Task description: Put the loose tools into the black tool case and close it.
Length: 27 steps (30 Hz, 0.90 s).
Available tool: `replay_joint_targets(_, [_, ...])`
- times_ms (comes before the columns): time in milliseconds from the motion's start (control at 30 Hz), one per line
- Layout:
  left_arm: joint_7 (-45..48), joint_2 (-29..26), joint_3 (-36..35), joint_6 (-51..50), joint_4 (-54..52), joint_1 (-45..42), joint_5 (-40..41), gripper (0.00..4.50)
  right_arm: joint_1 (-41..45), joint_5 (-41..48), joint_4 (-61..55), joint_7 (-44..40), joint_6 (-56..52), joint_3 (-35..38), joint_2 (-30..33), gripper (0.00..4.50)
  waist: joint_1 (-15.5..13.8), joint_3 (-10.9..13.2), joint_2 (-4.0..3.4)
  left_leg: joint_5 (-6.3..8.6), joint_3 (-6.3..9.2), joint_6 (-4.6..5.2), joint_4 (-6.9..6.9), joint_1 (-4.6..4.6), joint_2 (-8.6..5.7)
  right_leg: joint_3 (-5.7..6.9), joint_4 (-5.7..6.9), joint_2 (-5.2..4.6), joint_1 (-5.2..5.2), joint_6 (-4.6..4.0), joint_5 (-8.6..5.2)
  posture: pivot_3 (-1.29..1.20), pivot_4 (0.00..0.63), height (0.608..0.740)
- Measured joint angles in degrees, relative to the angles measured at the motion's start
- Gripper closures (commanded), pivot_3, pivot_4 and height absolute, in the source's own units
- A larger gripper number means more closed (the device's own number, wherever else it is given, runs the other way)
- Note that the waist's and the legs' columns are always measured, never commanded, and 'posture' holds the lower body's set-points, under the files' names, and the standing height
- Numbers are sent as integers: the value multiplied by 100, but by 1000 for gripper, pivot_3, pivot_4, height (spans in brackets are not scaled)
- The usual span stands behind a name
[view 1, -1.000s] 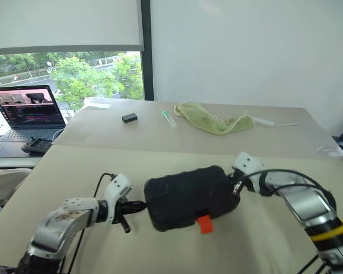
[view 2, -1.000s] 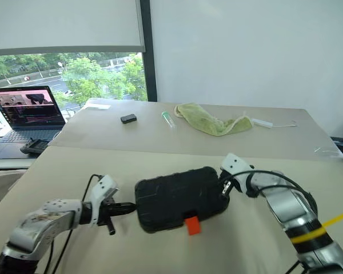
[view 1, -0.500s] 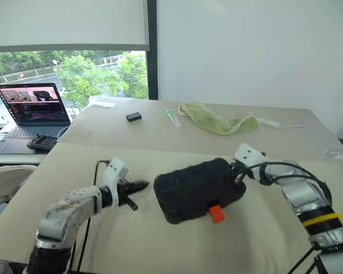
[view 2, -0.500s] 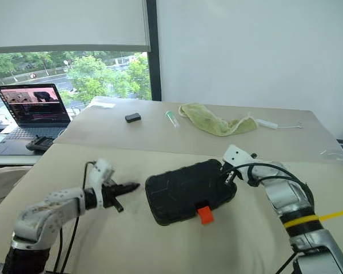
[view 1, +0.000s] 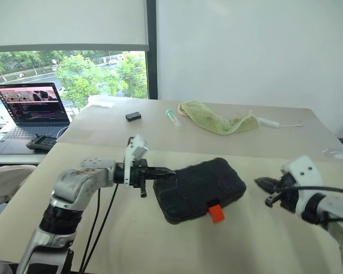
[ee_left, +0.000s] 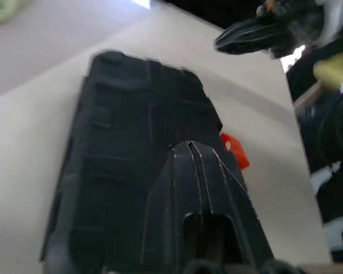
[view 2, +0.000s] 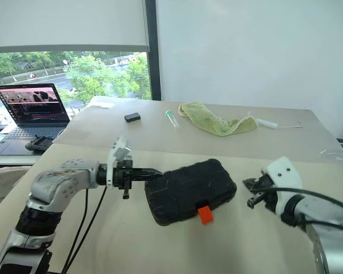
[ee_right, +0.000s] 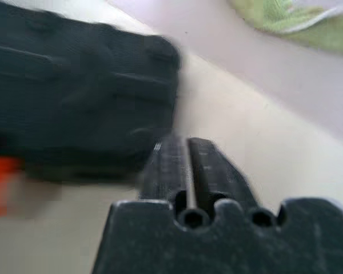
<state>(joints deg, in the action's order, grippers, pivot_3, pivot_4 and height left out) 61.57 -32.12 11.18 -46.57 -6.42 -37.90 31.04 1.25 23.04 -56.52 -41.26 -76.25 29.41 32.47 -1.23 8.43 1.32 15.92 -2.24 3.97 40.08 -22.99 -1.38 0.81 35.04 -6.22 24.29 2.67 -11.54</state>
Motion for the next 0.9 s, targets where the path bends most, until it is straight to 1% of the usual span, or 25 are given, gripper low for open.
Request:
replay_joint_targets(67, [99,90,265,207,135,-66,-187,4500,-128,452,-176,232,-77,101,-98,2012,42,0,0,0,-3,2,-1,15,0,-7,0,0,-11,0,0,0,150,740])
replay_joint_targets(100, [175,149,430,348,239,-84,-290,4500,-282,797,-207,469,-63,108,-158,1595,48,0,0,0,-2,2,-2,17,1,-5,-1,0,-14,-1,-1,0,150,740])
replay_joint_targets(133, [252,209,647,548,398,-91,-470,4500,-546,1263,-205,824,1,33,-197,1298,50,0,0,0,-3,2,-3,17,2,-5,0,0,-10,-2,-2,0,150,740])
replay_joint_targets(167, [290,229,784,669,504,-91,-588,4500,-713,1484,-205,1071,81,-95,-199,918,53,0,0,0,-3,2,-7,16,1,-7,1,-1,-5,-4,-3,0,150,740])
replay_joint_targets(200, [323,241,900,767,605,-90,-704,4500,-835,1677,-205,1332,161,-252,-201,918,66,0,0,-1,-4,0,-7,16,2,-9,2,0,-3,-6,-4,0,150,740])
replay_joint_targets(233, [377,272,969,958,677,-128,-850,4243,-950,1851,-204,1776,313,-544,-210,866,73,0,0,-2,-5,-1,-8,16,4,-9,2,1,-4,-6,-4,0,150,740])
replay_joint_targets(300, [427,324,1064,1183,762,-172,-998,3735,-1026,2003,-207,2388,552,-949,-218,836,64,-4,-6,-2,-5,-1,-6,19,4,-11,2,-2,-7,-7,-4,0,150,740])
replay_joint_targets(333, [431,410,1084,1288,825,-169,-1047,3322,-1120,2032,-207,2787,681,-1269,-260,836,57,-7,-5,-2,-4,0,-5,24,5,-10,1,-1,-14,-7,-4,0,150,740])
replay_joint_targets(400, [432,490,1097,1395,860,-157,-1079,2616,-1198,2113,-206,3229,756,-1655,-357,836,47,-7,-5,-2,-4,1,-2,24,6,-10,1,-2,-14,-6,-5,0,150,740])
replay_joint_targets(467, [416,526,1107,1463,873,-157,-1150,2616,-1284,2206,-206,3644,829,-1927,-403,836,51,-8,-6,-2,-4,4,0,24,5,-11,2,-2,-16,-6,-4,0,150,740])
replay_joint_targets(600, [401,530,1098,1541,880,-140,-1267,2616,-1298,2299,-205,4074,832,-2091,-453,836,64,-10,-6,-2,-4,3,-2,25,10,-10,4,6,-14,-5,-4,0,150,740])
replay_joint_targets(833, [350,533,1065,1619,776,-44,-1350,2616,-971,2296,-180,4289,683,-2234,-595,836,65,-16,-6,-3,-4,3,-3,26,12,-9,4,9,-14,-4,-5,0,150,740])
replay_joint_targets(867, [344,533,1066,1622,760,-40,-1371,2594,-930,2298,-164,4290,664,-2234,-595,1096,66,-16,-6,-3,-4,3,-3,26,12,-9,4,10,-14,-4,-5,0,150,740])
replay_joint_targets(900, [338,533,1066,1622,750,-35,-1378,2584,-909,2299,-157,4290,651,-2234,-595,1252,66,-16,-6,-3,-4,3,-3,26,12,-9,5,10,-14,-4,-5,0,150,740])
